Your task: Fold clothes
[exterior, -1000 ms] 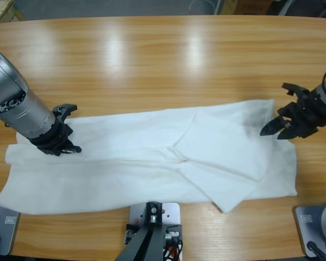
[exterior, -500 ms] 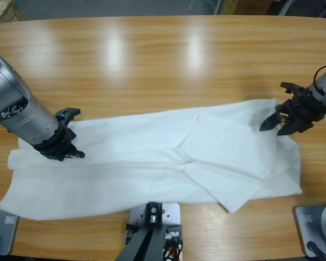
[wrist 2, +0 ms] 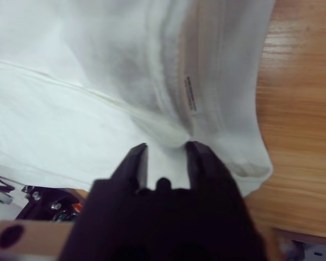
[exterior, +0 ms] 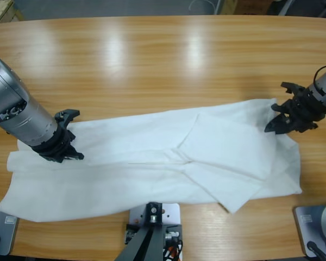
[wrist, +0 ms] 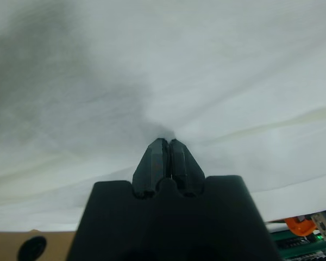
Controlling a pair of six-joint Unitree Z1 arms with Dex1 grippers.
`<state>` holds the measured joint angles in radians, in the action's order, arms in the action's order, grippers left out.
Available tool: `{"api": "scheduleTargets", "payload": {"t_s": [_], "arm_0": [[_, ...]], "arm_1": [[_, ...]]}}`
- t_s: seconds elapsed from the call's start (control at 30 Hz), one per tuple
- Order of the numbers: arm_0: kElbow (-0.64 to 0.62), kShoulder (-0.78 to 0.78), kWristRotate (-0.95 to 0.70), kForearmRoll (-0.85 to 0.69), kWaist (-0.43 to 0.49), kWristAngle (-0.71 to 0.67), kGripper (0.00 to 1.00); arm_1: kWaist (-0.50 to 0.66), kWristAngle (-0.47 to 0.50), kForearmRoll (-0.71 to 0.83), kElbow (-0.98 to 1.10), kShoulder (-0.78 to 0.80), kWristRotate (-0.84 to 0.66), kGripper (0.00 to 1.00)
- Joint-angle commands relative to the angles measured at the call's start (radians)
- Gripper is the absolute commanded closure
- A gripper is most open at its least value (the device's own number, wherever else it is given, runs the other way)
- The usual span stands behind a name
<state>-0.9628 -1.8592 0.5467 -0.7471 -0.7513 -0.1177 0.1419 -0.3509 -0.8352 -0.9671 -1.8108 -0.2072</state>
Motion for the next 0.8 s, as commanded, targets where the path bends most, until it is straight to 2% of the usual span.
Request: {"api": "scheduleTargets", "payload": {"t_s": [0.03, 0.07, 0.13, 0.47, 0.8], "arm_0": [[0.044, -0.018, 0.009, 0.014, -0.011, -0.013, 1.000], [0.044, -0.019, 0.009, 0.016, -0.011, -0.013, 1.000], [0.043, -0.019, 0.010, 0.020, -0.011, -0.013, 1.000], [0.045, -0.028, 0.010, 0.029, -0.011, -0.013, 1.000], [0.059, -0.029, 0.010, 0.031, -0.011, -0.013, 1.000]], "arm_1": [[-0.015, -0.033, 0.002, -0.001, -0.057, 0.013, 0.908], [-0.015, -0.040, 0.000, 0.000, -0.054, 0.019, 0.916], [-0.015, -0.050, 0.002, 0.002, -0.038, 0.038, 1.000], [0.015, -0.092, 0.031, 0.002, 0.142, 0.081, 1.000], [0.041, -0.108, 0.107, -0.073, 0.128, 0.137, 1.000]]}}
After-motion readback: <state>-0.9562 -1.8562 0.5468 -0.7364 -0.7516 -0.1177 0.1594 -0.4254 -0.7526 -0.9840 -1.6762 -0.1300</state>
